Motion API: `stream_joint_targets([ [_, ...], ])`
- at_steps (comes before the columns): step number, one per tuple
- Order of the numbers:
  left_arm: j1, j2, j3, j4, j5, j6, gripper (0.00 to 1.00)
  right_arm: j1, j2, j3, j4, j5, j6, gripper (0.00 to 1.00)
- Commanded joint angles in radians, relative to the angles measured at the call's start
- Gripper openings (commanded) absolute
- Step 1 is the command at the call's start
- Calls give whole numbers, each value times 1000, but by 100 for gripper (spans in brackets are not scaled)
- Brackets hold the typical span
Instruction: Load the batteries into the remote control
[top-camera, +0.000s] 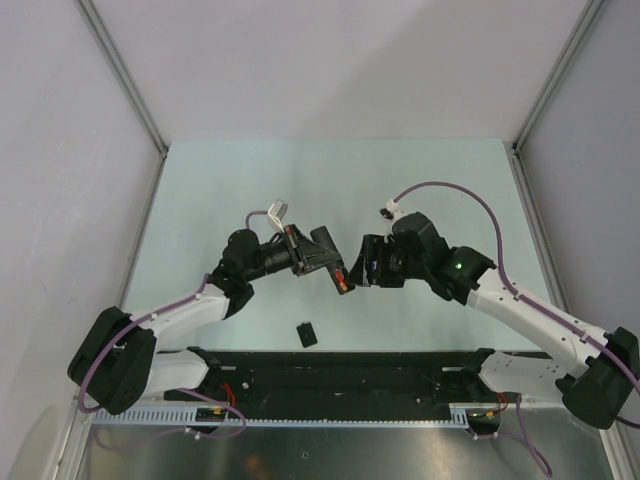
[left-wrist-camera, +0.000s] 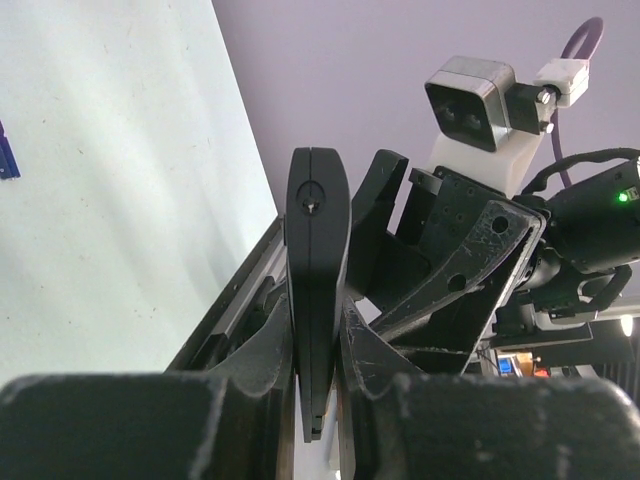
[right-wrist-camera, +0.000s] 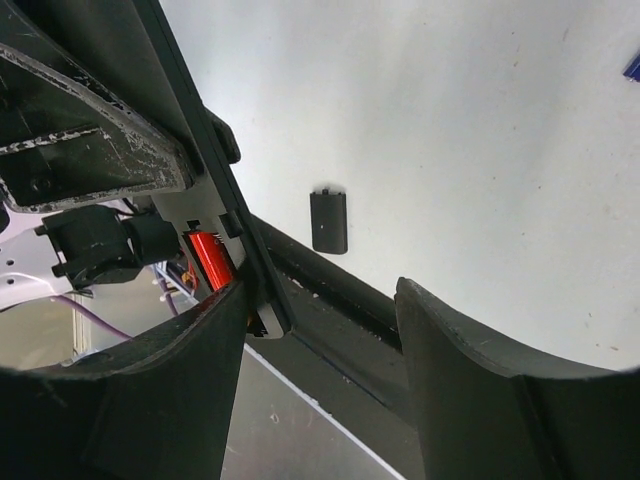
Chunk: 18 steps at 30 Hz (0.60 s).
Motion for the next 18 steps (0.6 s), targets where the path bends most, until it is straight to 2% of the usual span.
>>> stream_joint_targets([
  [1,3,-32,40,75,5,-2,0,-35,-20,40,-16,23,-8,66],
  [12,5,-19,17,75,31,9,0,-86,-72,98,-21,4,-8,70],
  [18,11,2,54,131,141,4,0,-151,-46,54,112,-290,28,72],
])
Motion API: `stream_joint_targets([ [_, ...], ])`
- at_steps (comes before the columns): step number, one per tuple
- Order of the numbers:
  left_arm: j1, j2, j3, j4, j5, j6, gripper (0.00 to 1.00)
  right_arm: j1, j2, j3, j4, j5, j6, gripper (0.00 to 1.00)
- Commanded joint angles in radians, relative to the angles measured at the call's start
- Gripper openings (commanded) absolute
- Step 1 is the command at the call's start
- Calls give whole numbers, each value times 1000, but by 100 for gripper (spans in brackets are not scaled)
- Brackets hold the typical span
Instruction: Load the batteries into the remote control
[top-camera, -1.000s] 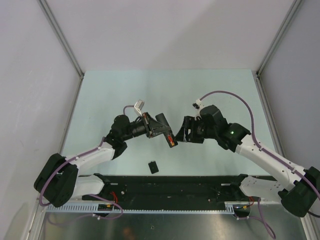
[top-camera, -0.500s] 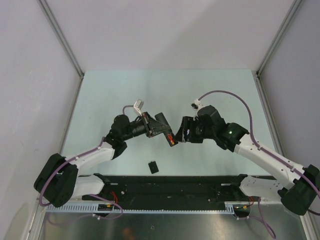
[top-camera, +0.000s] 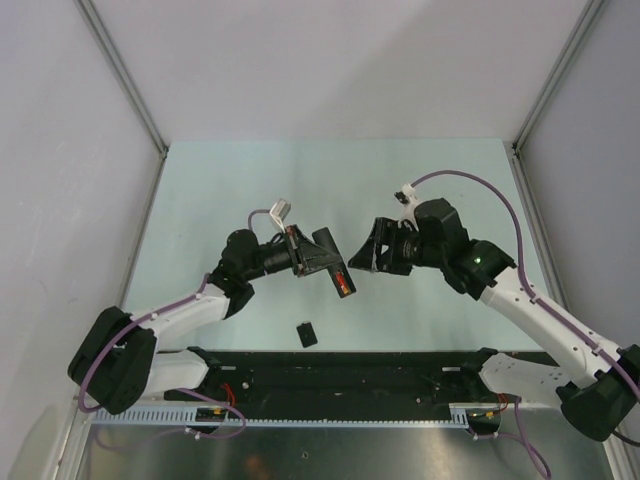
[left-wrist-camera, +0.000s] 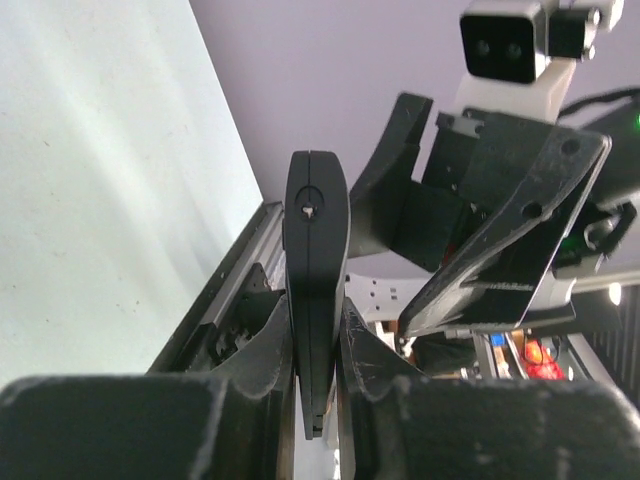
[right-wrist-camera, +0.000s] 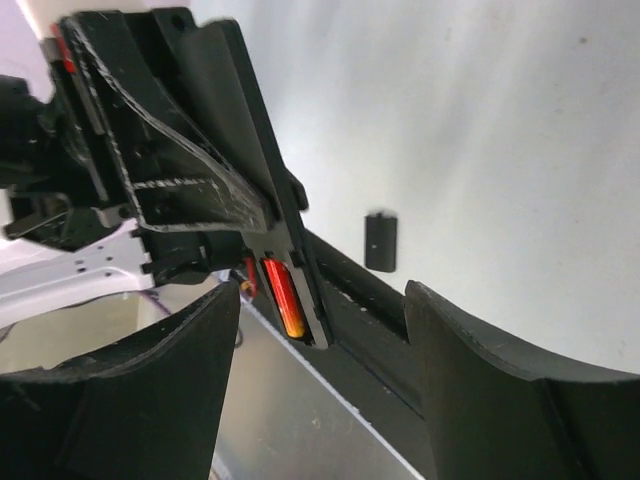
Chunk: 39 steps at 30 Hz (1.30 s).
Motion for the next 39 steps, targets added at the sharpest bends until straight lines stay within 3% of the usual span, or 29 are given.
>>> stream_joint_targets([
  [1,11,6,63,115,139,2,0,-57,6,-15,142,-262,44,72],
  [7,19,23,101,149,218,-11,0,-54,17,-55,225,-379,58,71],
  [17,27,44,139,168,235,-37,0,-11,21,-86,238,-410,28,65],
  [39,25,17,121,186,210,-57,0,49,76,-138,383,-439,94,38],
])
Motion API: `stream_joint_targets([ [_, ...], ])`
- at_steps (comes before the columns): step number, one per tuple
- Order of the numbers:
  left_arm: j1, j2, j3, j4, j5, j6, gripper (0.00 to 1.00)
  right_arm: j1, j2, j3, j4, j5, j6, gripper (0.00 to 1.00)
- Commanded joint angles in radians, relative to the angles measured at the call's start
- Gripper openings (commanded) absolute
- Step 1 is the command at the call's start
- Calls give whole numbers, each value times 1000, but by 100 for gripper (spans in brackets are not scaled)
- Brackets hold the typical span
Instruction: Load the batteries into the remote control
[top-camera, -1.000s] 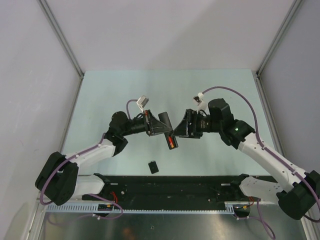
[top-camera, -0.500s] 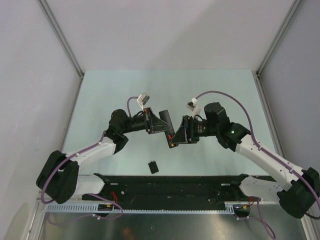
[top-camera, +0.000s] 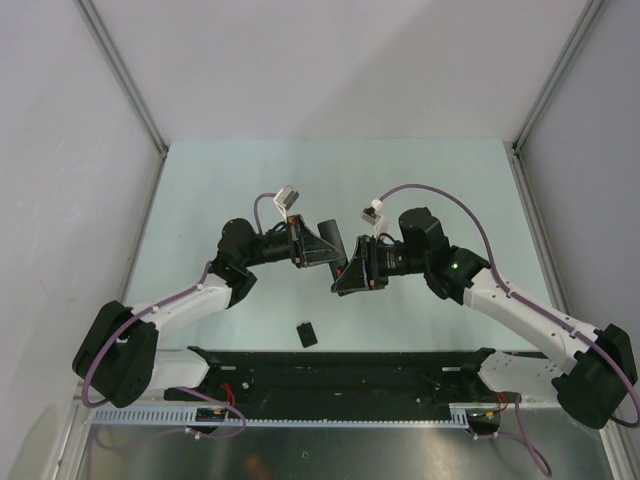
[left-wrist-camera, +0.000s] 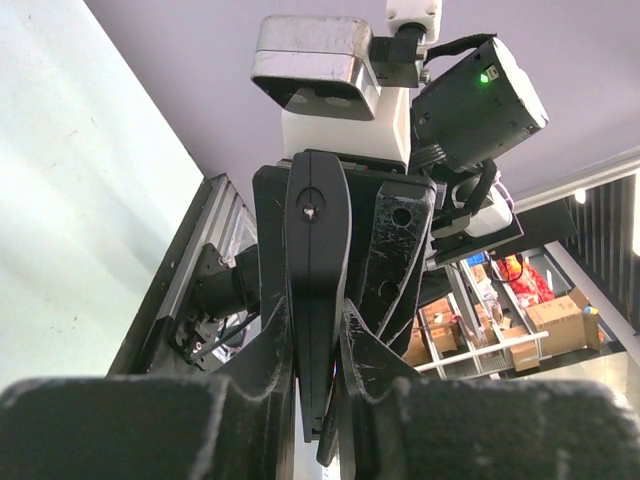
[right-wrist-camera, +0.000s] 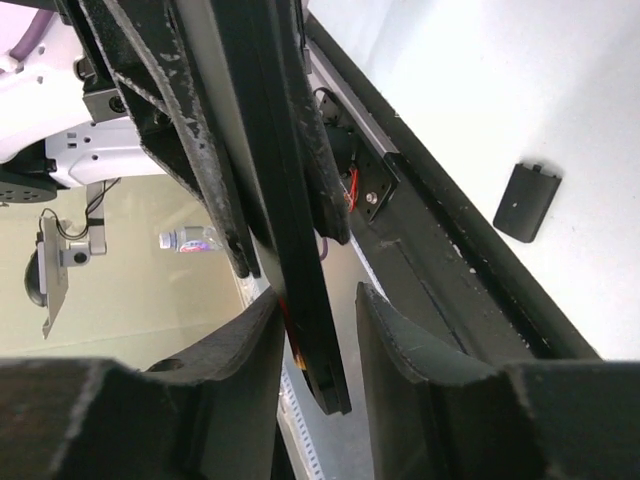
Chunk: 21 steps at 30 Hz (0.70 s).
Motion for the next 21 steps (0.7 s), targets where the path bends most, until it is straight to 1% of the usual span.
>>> stream_joint_targets([
  [1,6,-26,22,70,-2,-27,0,14,14,-1,60,-8,14,36],
  [2,4,-26,22,70,-2,-27,0,14,14,-1,58,-8,15,35],
  [5,6,-25,22,73,-5,-29,0,16,17,-1,61,-4,15,26],
  [6,6,-25,19,73,-5,-30,0,16,18,-3,63,-2,15,20],
  [7,6,-23,19,73,-6,-30,0,16,18,-3,63,0,15,17],
  [8,6,-25,19,74,-5,-30,0,17,20,-3,60,0,17,7],
  [9,6,-22,17,76,-8,-32,0,17,20,-1,60,6,17,2],
  [10,6,-22,17,76,-10,-32,0,17,23,-3,57,9,18,0],
  [16,4,-22,13,79,-11,-33,0,21,20,-1,53,18,18,0],
  [19,4,-22,10,80,-14,-32,0,2,14,-3,46,18,21,32],
  [20,4,-20,6,80,-14,-32,0,-4,2,-3,41,27,23,46],
  [21,4,-18,5,80,-14,-32,0,-12,-6,-1,40,32,24,52],
])
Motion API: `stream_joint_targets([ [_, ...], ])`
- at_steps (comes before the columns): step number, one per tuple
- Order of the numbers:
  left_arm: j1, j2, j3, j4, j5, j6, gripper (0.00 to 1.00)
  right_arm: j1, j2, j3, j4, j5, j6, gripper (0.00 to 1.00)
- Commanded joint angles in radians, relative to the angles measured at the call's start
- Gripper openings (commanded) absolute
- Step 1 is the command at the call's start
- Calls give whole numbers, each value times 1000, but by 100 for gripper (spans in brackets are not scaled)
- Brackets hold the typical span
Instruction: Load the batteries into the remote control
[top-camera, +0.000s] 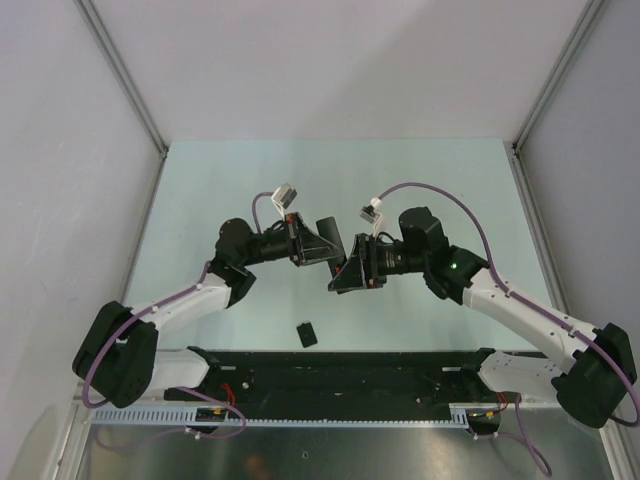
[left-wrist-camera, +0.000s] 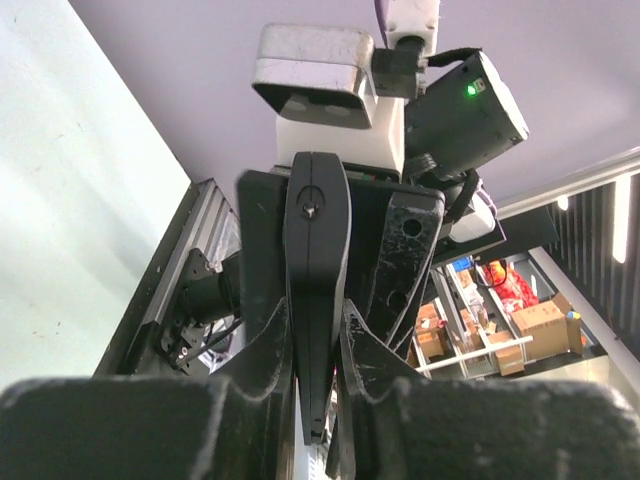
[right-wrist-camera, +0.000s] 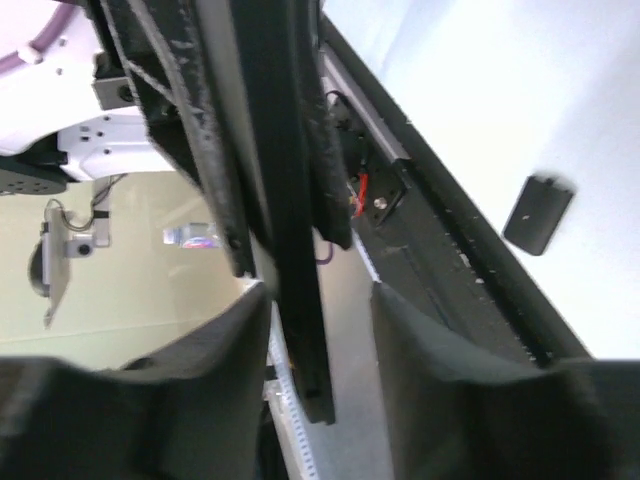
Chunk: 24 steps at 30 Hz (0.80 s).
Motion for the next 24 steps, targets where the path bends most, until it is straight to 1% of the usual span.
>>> stream_joint_targets([
  [1,-2,-16,2,51,-23,15,0,-37,-23,-3,-28,62,17,56],
  [2,-3,-15,1,51,-23,17,0,-45,-38,-3,-30,59,17,63],
  [5,-2,-7,-5,53,-26,18,0,-85,-60,-3,-33,39,17,73],
  [9,0,2,-15,53,-34,29,0,-142,-120,3,-73,40,5,79],
  [10,1,4,-16,53,-34,32,0,-157,-141,5,-112,55,-16,79],
  [12,3,5,-28,53,-37,38,0,-206,-184,5,-161,153,-44,79],
  [13,4,5,-35,53,-37,41,0,-214,-227,5,-222,207,-79,79],
  [14,6,4,-39,53,-38,44,0,-215,-241,5,-252,318,-94,78],
  [16,7,-2,-56,53,-44,50,0,-214,-237,5,-325,408,-128,77],
  [17,9,-5,-64,53,-47,55,0,-212,-221,5,-347,480,-134,75],
  [19,10,-22,-88,53,-69,67,0,-203,-150,5,-407,546,-142,73],
  [20,12,-31,-100,51,-75,72,0,-197,-123,5,-419,613,-150,70],
  [24,16,-99,-188,42,-115,105,0,-146,22,-9,-424,738,-170,64],
])
